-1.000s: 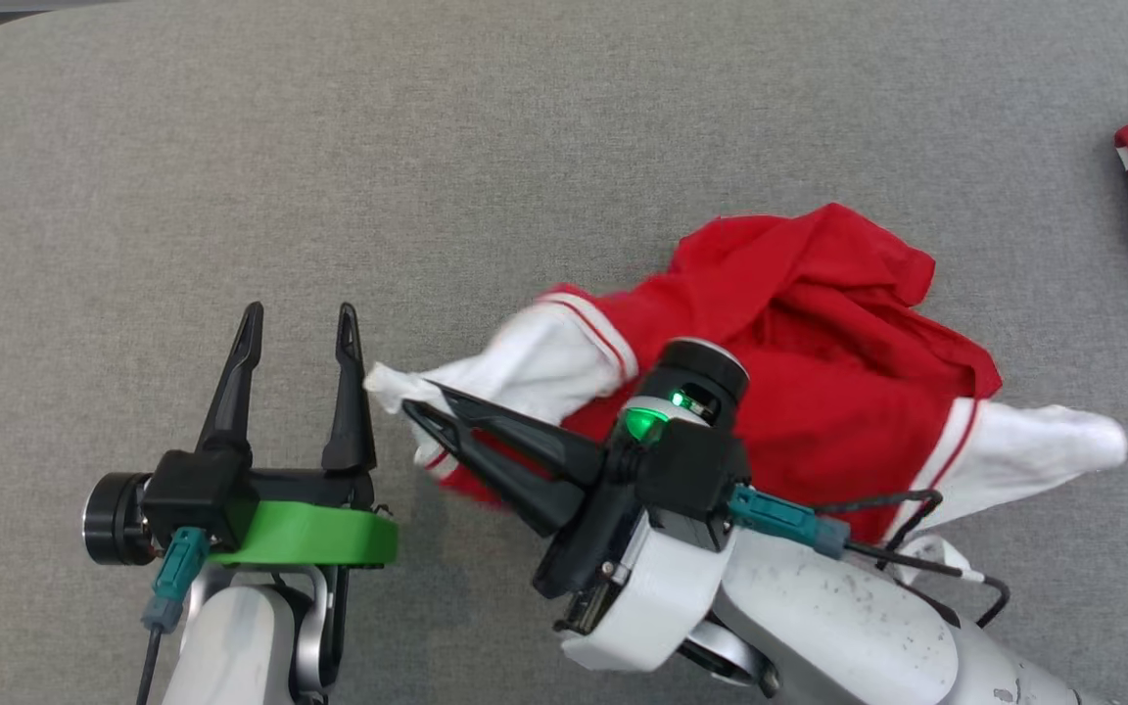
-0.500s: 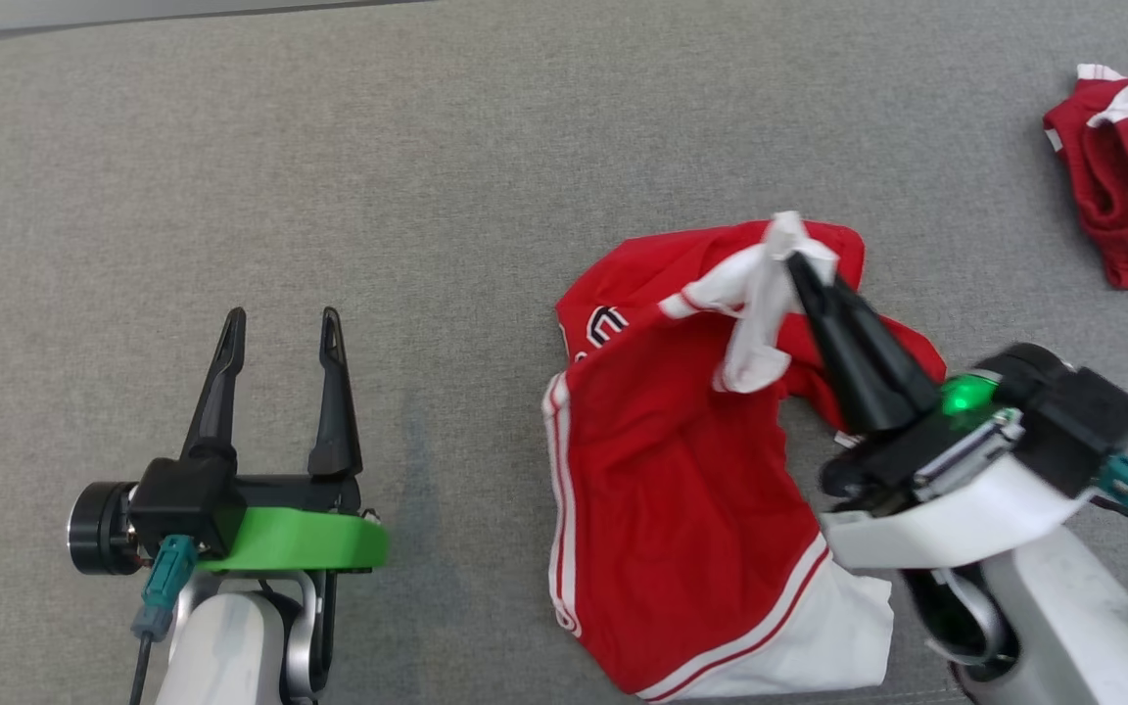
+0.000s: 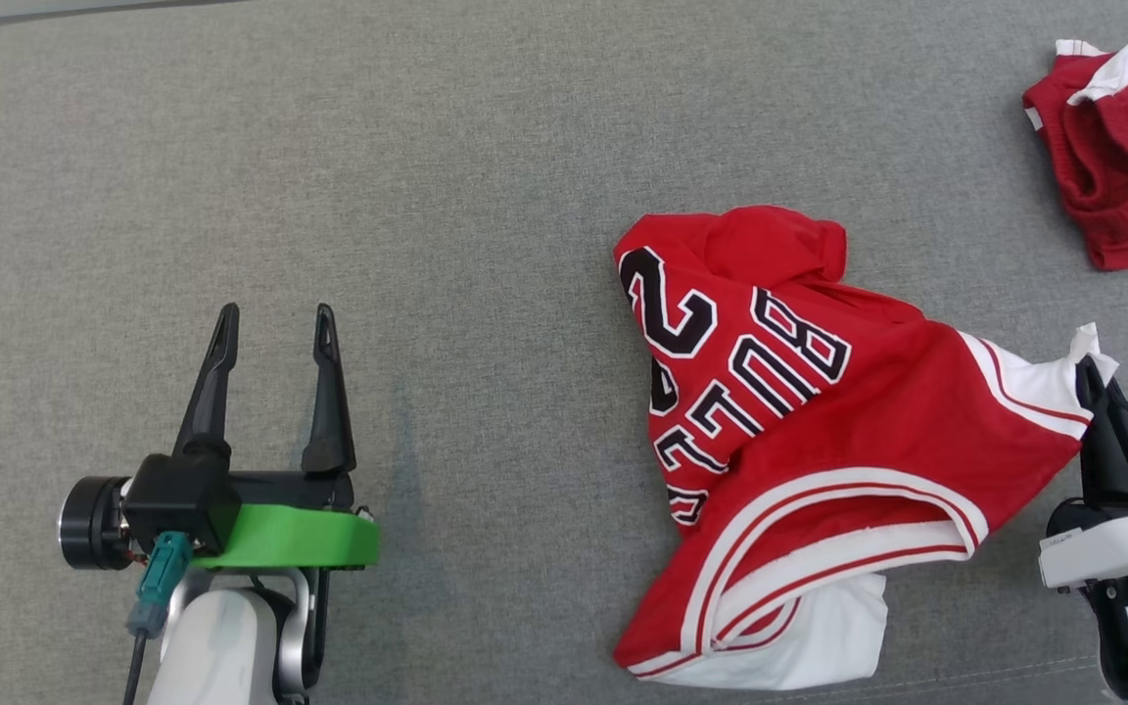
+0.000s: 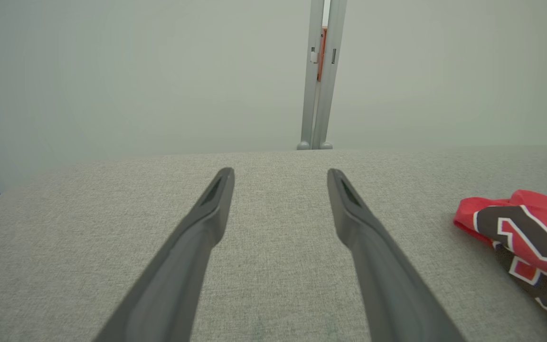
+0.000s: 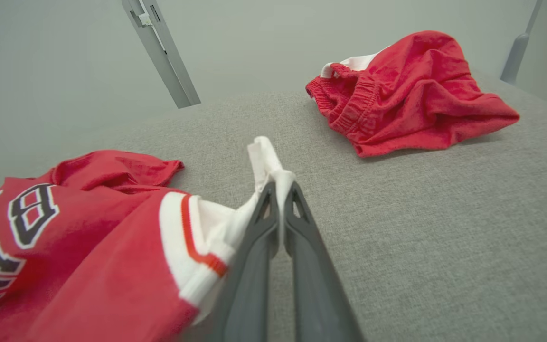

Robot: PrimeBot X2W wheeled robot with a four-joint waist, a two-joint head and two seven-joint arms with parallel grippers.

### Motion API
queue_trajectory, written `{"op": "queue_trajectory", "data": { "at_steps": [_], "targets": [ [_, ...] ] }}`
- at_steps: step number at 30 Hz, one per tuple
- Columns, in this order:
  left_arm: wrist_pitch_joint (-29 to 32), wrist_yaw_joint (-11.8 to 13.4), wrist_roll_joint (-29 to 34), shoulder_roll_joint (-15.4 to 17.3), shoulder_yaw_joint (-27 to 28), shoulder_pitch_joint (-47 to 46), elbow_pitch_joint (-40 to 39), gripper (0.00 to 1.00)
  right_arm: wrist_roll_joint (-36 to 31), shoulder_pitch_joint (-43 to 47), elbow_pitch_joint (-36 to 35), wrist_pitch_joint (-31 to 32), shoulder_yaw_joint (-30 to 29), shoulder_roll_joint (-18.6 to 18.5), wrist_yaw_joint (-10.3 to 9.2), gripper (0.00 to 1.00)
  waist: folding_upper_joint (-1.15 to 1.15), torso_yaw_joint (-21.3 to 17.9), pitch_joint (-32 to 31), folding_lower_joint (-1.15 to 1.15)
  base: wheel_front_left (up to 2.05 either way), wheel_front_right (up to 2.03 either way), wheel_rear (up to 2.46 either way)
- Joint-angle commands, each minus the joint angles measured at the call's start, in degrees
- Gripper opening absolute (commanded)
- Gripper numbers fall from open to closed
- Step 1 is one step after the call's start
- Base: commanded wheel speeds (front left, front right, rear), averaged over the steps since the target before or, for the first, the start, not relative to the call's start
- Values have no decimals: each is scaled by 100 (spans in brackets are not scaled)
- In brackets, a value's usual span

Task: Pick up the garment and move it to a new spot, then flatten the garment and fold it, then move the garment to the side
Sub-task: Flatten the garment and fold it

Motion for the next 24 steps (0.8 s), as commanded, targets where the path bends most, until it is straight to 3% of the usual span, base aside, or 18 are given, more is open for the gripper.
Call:
{"op": "queue_trajectory", "data": {
  "at_steps": [1, 2, 8, 13, 24],
  "targets": [
    [-15, -24, 49, 37, 16, -67, 8, 100, -60, -177, 51, -23, -15, -57, -5, 49, 0, 19, -5, 0, 0, 0, 0],
    [-15, -24, 50, 36, 23, -64, 13, 100, -121, -236, 59, -24, -32, -69, -5, 100, 0, 31, -13, 0, 0, 0, 0],
    [-15, 42, 50, 52, 114, 124, 23, 100, -858, -297, -540, -24, -229, 160, -4, 100, 0, 77, -168, 0, 0, 0, 0],
    [-15, 49, 22, 67, 168, 263, 52, 100, -1389, -32, -1045, 44, 55, 301, -6, 100, 0, 141, -365, 0, 0, 0, 0],
    [-15, 68, -12, 102, 195, 572, 63, 100, -1577, 520, -1771, 379, 217, 582, -6, 100, 0, 191, -595, 0, 0, 0, 0]
  ]
}}
